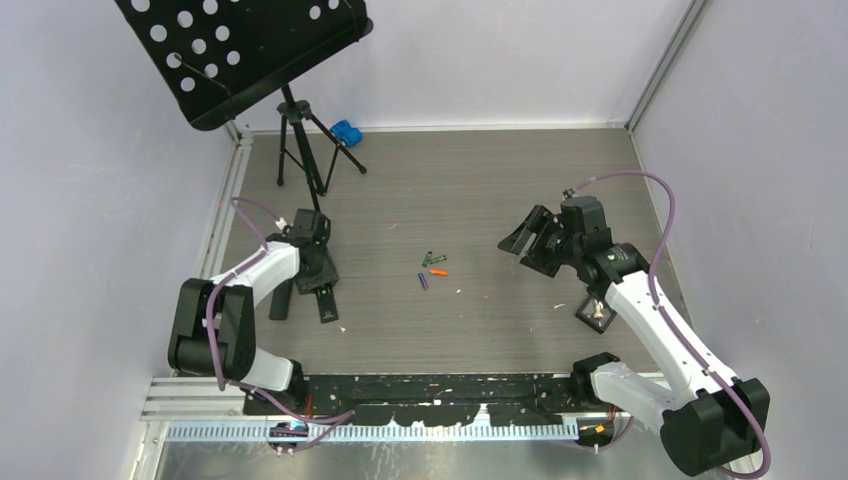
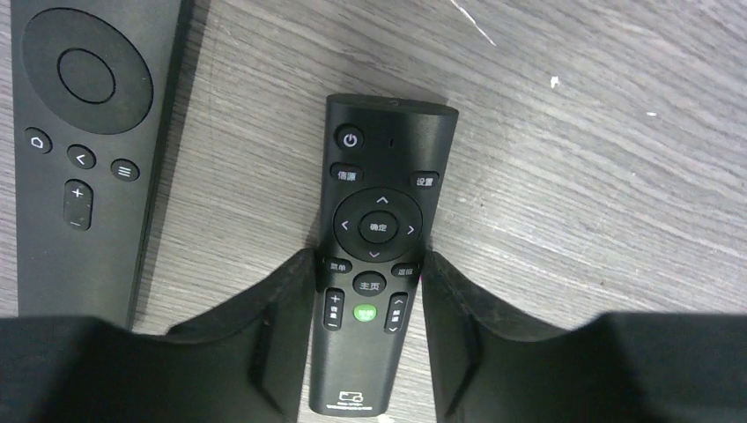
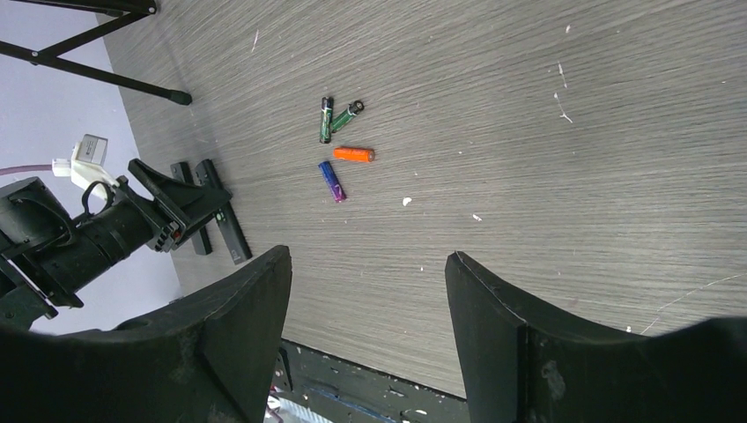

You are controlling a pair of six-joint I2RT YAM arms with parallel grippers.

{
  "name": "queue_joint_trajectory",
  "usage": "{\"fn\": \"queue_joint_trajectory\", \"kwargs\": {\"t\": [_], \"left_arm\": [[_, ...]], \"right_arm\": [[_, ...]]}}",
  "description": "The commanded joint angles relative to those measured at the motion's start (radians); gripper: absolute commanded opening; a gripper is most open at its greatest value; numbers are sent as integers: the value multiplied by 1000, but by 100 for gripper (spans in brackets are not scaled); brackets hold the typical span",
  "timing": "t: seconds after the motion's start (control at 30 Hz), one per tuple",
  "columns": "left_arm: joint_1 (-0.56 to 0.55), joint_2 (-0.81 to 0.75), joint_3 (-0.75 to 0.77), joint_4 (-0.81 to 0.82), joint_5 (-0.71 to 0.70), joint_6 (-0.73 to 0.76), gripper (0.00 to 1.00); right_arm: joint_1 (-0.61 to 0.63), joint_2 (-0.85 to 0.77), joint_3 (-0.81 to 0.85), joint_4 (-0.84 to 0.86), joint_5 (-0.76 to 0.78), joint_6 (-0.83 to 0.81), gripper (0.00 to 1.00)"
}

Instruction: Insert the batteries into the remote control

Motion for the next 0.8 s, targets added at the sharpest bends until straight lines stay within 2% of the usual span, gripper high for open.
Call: {"fn": "queue_joint_trajectory", "kwargs": {"t": [0.0,0.2,0.3,0.4,0.57,0.77], "left_arm": [[-19,55,-1,-50,5,-20,41],[-67,-25,47,-75,73,-7,20],[-90,-100,85,-77,154,-7,18],[-99,-176,114,-44,300,-26,18],[-144,-279,127,110,565,-131,17],[-227,-329,176,264,716,-267,16]], "right_arm": [[12,8,0,47,16,13,69],[45,23,-1,93,-41,-12,69],[90,46,-5,153,-92,-12,69],[147,59,-30,272,-141,20,71],[275,57,-58,506,-187,82,78],[414,68,-77,775,-203,178,89]]}}
